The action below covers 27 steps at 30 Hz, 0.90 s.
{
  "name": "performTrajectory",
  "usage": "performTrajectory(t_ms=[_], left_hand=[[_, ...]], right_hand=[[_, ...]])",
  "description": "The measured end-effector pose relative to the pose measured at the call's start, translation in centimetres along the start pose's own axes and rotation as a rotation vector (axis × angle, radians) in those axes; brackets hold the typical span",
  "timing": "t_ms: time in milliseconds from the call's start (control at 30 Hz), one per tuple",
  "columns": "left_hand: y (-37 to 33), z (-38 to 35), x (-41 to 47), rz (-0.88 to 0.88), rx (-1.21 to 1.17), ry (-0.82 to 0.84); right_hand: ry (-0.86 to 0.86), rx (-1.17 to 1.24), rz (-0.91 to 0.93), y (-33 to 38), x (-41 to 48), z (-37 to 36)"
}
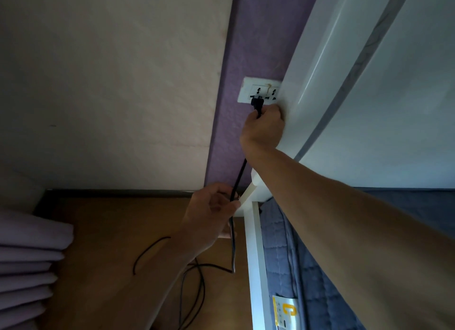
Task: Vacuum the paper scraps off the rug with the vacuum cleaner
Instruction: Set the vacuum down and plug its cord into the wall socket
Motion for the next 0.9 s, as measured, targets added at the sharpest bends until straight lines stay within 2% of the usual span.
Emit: performTrajectory(t_ms=[600,900], left_hand=[[0.9,0.1,1.3,-0.023,0.013,-0.001],[1.1,0.3,1.5,-0.046,-0.009,-0.016]], right_hand=[[-0.024,-0.008,-0.015,-0.4,0.4,-1.1],[-0.123,0.156,0.031,-0.3,0.2,-0.6]])
Point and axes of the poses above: each hand's wrist, its own x-axis towards the middle knuckle, its own z-axis out of the back of the hand, y = z × x, the point moved 6 cm from there along x, towards the middle knuckle, and after that the axes turned 2 degrees about -y, right-handed, at the moved point
